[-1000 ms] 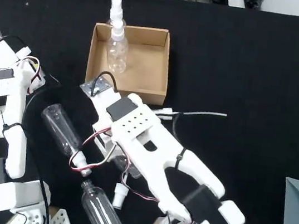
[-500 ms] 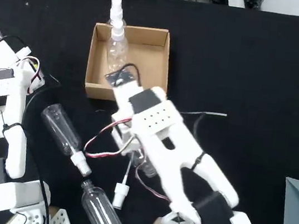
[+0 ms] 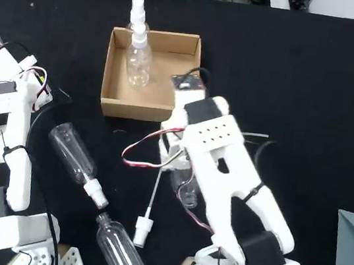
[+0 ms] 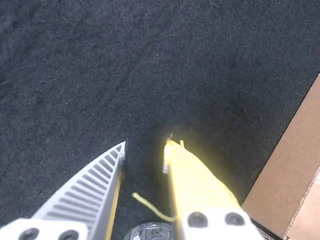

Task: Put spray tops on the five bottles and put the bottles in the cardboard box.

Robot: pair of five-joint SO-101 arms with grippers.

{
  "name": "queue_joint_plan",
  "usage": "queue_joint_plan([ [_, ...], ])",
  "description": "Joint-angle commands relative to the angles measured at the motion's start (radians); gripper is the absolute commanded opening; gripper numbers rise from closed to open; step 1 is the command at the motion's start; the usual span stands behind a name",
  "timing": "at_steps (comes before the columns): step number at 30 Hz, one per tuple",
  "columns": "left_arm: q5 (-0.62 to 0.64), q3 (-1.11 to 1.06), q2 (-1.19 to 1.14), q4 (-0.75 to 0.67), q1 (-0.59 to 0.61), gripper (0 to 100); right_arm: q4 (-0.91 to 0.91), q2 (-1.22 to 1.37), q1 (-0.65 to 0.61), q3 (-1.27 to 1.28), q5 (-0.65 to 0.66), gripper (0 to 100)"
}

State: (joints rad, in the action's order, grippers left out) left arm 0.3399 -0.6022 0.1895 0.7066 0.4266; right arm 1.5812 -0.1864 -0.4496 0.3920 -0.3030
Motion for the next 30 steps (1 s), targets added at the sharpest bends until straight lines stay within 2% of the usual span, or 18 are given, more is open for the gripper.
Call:
queue_joint_plan([
  [1,0.003,0.010,0.014,-0.020,0.005,7,0.009,-0.062,0.068,-0.064,-0.061,11.4],
  [18,0.005,0.010,0.014,-0.021,0.005,7,0.008,-0.062,0.235,-0.064,-0.100,11.4],
  [24,0.005,0.010,0.014,-0.021,0.005,7,0.006,-0.062,0.269,-0.068,-0.255,11.4],
  [30,0.005,0.010,0.014,-0.021,0.005,7,0.006,-0.059,0.267,-0.065,-0.321,11.4],
])
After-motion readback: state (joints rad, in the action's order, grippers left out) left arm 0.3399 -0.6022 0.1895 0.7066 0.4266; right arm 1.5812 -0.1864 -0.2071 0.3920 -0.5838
